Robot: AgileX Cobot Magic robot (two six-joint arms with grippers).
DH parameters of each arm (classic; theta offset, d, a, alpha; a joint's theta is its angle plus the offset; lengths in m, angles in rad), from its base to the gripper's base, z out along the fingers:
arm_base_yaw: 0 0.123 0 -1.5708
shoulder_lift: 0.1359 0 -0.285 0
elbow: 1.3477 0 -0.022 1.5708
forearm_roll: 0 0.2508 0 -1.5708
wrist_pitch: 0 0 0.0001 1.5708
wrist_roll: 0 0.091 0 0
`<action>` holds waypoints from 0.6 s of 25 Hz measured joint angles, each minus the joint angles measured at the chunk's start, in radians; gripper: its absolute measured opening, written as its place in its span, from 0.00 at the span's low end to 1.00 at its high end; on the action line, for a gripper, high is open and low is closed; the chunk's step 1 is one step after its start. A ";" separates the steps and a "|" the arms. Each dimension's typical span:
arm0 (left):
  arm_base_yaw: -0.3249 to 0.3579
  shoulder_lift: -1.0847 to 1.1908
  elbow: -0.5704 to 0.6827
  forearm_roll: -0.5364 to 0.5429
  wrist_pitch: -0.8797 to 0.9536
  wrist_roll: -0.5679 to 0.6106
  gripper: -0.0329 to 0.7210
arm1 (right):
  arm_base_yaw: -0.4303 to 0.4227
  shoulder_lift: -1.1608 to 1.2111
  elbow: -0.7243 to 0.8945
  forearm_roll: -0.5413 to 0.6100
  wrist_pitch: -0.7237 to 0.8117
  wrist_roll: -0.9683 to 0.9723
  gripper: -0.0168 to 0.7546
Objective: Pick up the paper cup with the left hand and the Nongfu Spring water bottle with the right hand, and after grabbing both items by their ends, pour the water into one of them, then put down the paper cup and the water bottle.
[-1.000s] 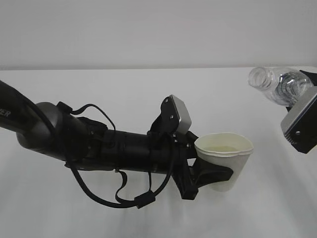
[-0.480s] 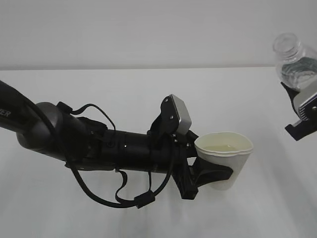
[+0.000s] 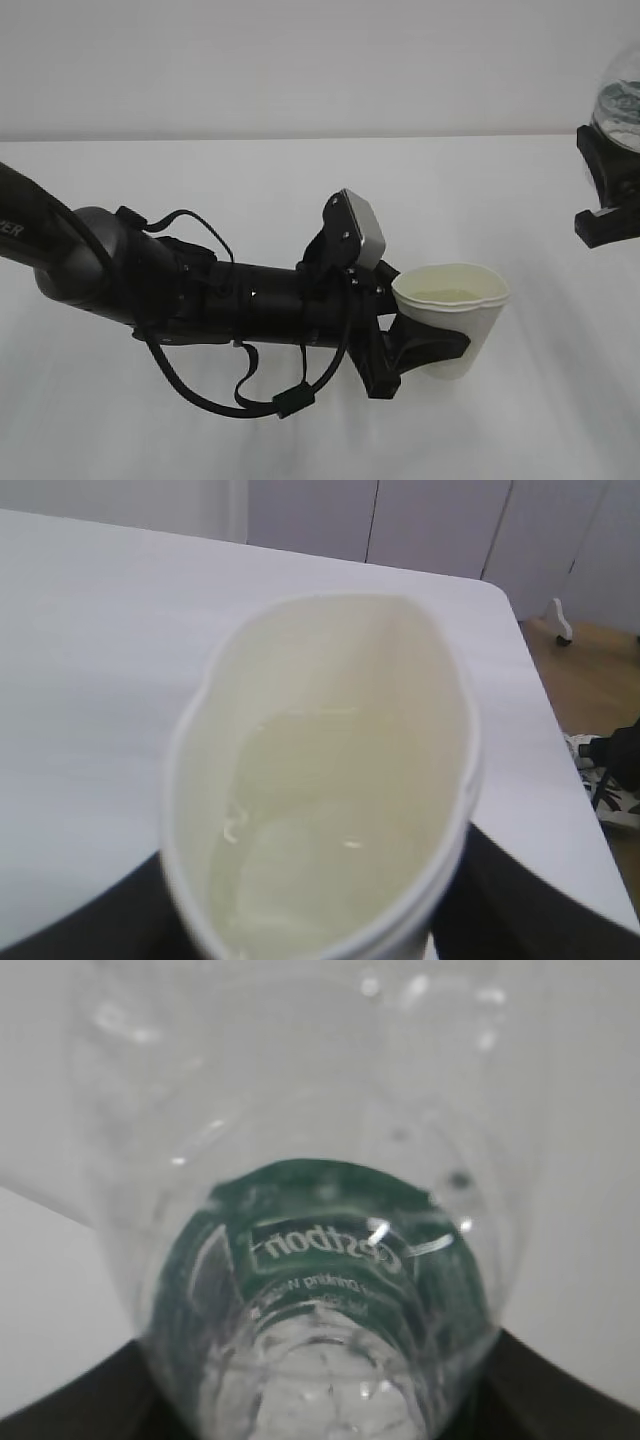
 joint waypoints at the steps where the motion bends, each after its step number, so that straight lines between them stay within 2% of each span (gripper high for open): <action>1: 0.000 0.000 0.000 -0.002 0.000 0.009 0.57 | 0.000 0.000 0.000 0.000 0.000 0.023 0.57; 6: 0.000 0.000 0.000 -0.020 0.000 0.045 0.57 | 0.000 0.000 0.000 0.000 -0.001 0.155 0.57; 15: 0.000 0.000 0.000 -0.051 -0.004 0.104 0.57 | 0.000 0.000 0.000 -0.011 -0.006 0.277 0.57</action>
